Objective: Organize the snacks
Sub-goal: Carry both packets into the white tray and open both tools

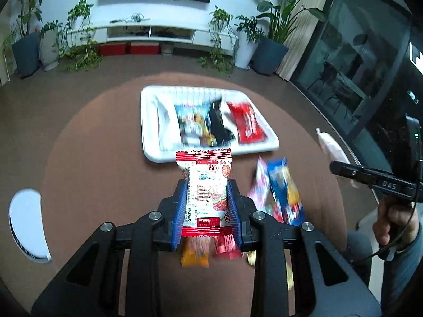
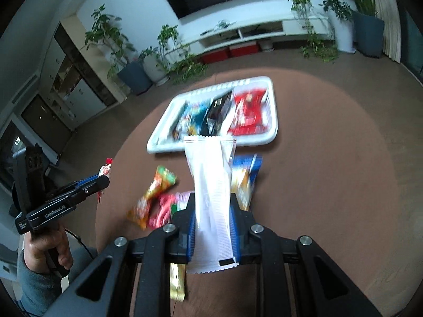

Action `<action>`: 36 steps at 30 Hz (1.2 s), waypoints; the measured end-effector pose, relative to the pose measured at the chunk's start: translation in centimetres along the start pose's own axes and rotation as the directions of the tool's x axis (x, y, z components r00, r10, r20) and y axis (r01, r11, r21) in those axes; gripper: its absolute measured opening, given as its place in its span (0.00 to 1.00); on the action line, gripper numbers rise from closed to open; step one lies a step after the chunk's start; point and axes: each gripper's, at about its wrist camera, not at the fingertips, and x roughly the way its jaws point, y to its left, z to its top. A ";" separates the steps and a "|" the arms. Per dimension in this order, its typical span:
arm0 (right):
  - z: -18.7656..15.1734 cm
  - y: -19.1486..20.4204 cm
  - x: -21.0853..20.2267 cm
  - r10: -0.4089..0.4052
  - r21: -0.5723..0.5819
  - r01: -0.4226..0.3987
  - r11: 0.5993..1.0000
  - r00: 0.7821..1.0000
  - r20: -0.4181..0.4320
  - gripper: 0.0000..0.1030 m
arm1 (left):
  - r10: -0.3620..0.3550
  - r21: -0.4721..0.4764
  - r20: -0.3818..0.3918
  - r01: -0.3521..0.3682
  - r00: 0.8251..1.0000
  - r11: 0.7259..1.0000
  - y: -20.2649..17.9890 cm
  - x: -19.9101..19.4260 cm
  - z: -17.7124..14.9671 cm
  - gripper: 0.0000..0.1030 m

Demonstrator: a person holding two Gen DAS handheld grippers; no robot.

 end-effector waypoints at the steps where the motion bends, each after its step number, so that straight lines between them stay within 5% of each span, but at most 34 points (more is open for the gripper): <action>1: 1.4 -0.1 -0.1 -0.003 0.002 0.003 1.000 1.000 0.016 0.22 | 0.004 0.005 0.009 -0.004 1.000 1.000 0.0 0.2 1.3 0.26; 8: 8.6 1.4 1.9 0.013 -0.003 -0.012 1.000 0.998 0.058 0.22 | 0.027 0.034 0.027 -0.028 0.999 0.999 -0.2 3.0 8.3 0.26; 14: 12.8 2.1 8.3 -0.010 0.020 0.010 1.000 1.000 -0.001 0.22 | 0.080 0.058 0.002 -0.080 0.997 0.995 -0.3 7.8 12.0 0.26; 21: 12.7 1.2 15.6 -0.062 0.034 0.066 0.997 0.992 -0.109 0.22 | 0.137 0.095 -0.064 -0.131 0.989 0.987 -0.2 14.6 12.7 0.27; 36: 12.6 -0.5 20.2 -0.119 0.045 0.127 0.991 0.980 -0.160 0.27 | 0.160 0.104 -0.101 -0.150 0.982 0.983 1.0 21.1 12.0 0.28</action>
